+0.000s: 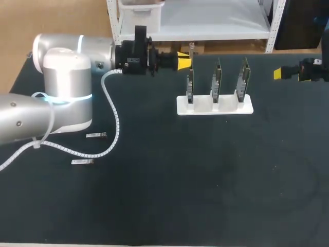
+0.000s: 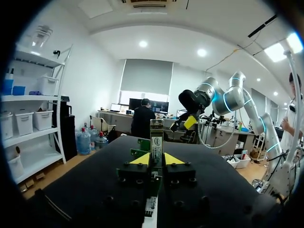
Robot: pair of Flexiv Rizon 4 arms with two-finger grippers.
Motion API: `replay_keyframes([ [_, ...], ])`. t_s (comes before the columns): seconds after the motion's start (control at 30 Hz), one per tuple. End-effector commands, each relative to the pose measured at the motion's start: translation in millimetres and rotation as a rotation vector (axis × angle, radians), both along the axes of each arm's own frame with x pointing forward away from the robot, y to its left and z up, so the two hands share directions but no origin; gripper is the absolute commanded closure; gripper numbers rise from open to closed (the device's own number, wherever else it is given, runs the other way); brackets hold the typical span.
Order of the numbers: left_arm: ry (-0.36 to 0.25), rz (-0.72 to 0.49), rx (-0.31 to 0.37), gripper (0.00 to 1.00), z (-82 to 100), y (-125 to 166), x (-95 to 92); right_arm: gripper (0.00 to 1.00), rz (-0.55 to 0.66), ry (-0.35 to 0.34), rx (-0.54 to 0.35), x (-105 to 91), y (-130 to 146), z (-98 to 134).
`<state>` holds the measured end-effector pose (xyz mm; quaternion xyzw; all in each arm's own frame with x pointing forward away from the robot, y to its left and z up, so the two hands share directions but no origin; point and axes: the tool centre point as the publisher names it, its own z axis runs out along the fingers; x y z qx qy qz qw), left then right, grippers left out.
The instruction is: Pick up the optical module with the left hand, and insert it into the network port with the right hand.
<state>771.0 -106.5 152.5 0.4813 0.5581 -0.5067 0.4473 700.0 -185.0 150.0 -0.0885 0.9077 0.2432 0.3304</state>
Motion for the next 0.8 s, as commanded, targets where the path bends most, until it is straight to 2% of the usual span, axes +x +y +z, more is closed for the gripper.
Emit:
replay_keyframes([
  [0.03, -0.004, 0.016, -0.002, 1.00, 0.7, 0.9, -6.1, 0.00, 0.000, 0.000, 0.000, 0.0, 0.0, 0.0],
  [0.33, -0.004, 0.016, -0.002, 1.00, 0.7, 0.9, -6.1, 0.00, 0.030, -0.017, 0.009, 3.9, -1.3, 2.8],
  [0.47, -0.004, 0.016, -0.002, 1.00, 0.7, 0.9, -6.1, 0.00, 0.170, -0.090, 0.030, 14.1, -4.3, 14.2],
  [0.6, -0.004, 0.016, -0.002, 1.00, 0.7, 0.9, -6.1, 0.00, 0.292, -0.125, 0.012, 25.5, -6.4, 25.4],
  [0.7, -0.004, 0.016, -0.002, 1.00, 0.7, 0.9, -6.1, 0.00, 0.435, -0.149, 0.005, 35.8, -3.4, 31.9],
  [0.73, -0.004, 0.016, -0.002, 1.00, 0.7, 0.9, -6.1, 0.00, 0.520, -0.163, 0.026, 39.7, -0.2, 35.0],
  [0.8, -0.004, 0.016, -0.002, 1.00, 0.7, 0.9, -6.1, 0.00, 0.577, -0.180, 0.005, 44.9, 5.5, 40.9],
])
